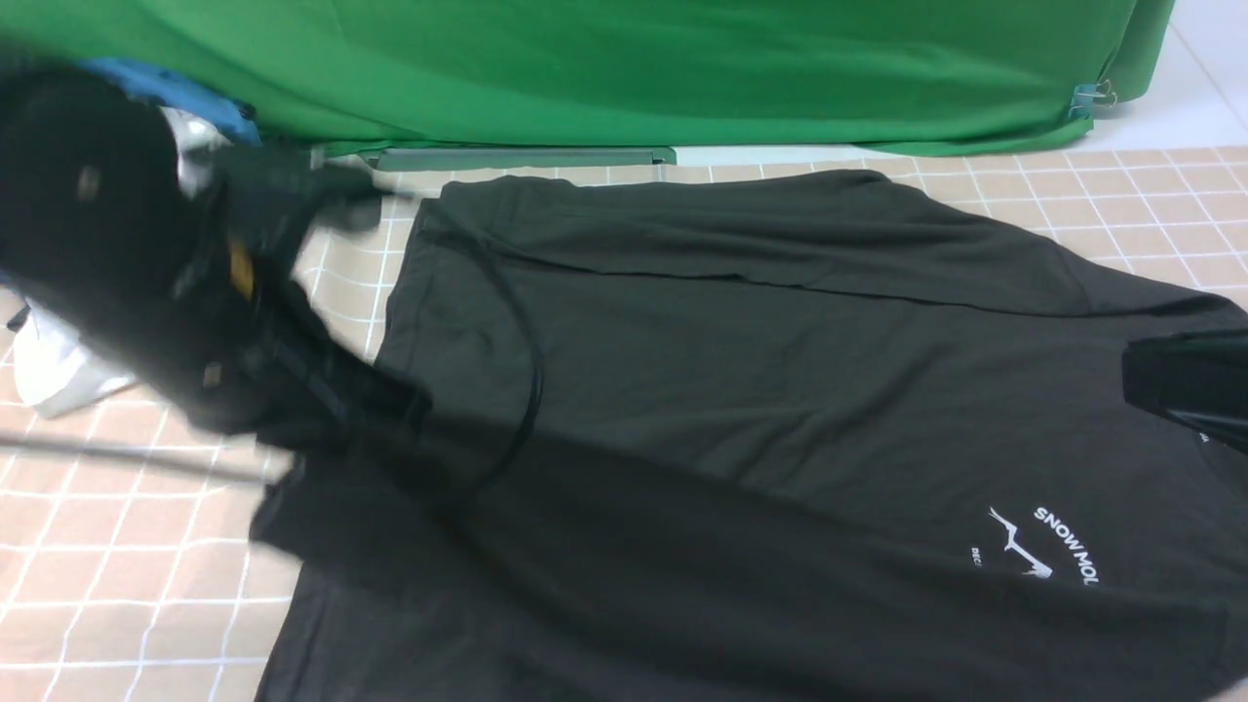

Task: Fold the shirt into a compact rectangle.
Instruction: 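Fold the left side of the black T-shirt inward over its body, then grab the top left corner of the dark shirt with the left gripper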

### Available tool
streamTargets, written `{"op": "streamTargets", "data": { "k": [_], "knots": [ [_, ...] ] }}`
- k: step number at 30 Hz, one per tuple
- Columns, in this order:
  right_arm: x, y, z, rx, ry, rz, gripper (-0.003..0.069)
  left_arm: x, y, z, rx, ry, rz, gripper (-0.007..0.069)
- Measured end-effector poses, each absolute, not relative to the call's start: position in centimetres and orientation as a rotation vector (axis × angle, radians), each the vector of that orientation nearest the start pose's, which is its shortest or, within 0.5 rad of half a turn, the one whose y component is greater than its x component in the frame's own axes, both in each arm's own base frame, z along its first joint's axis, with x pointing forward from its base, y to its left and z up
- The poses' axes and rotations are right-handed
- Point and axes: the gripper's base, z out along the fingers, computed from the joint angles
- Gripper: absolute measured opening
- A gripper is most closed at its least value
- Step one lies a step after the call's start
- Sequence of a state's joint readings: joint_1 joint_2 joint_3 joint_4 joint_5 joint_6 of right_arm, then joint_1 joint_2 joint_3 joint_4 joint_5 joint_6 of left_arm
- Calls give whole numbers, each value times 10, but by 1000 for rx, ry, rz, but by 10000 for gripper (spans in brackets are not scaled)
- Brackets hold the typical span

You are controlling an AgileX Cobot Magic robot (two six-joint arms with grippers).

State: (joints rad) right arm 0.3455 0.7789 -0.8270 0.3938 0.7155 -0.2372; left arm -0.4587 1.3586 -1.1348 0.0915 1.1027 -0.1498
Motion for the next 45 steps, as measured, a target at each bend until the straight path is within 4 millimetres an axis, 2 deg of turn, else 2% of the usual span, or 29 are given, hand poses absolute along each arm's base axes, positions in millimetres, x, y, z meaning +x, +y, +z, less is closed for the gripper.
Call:
{"op": "streamTargets", "data": {
  "k": [4,9,15,18,21,25,28,30,32,34,35,37,40,45],
  "knots": [
    [131,71,359,-448,2086,513,38,269,-116,319,493,2709,86,34],
    [131,71,359,-448,2086,513,42,302,-122,309,486,2723,149,34],
    [131,71,359,-449,2088,513,48,337,-114,270,439,2804,197,35],
    [131,71,359,-450,2089,513,52,348,-114,250,472,2822,234,37],
    [130,71,359,-451,2091,514,55,357,-116,239,512,2794,247,48],
    [130,71,358,-453,2095,514,62,364,-117,232,527,2768,273,137],
    [130,71,358,-453,2095,514,69,371,-116,232,483,2709,313,244],
    [130,71,358,-453,2095,514,71,379,-114,238,388,2675,288,288],
    [130,71,358,-453,2095,514,71,389,-111,245,300,2654,232,300],
    [130,71,358,-453,2095,514,71,408,-106,253,159,2653,71,309],
    [130,71,358,-453,2095,514,71,410,-104,255,157,2645,72,309],
    [130,71,358,-453,2095,514,71,434,-98,255,68,2646,-116,309],
    [130,71,358,-453,2095,514,71,462,-90,247,16,2627,-249,309],
    [130,71,358,-453,2096,514,71,497,-85,223,-8,2609,-263,309]
  ]
}}
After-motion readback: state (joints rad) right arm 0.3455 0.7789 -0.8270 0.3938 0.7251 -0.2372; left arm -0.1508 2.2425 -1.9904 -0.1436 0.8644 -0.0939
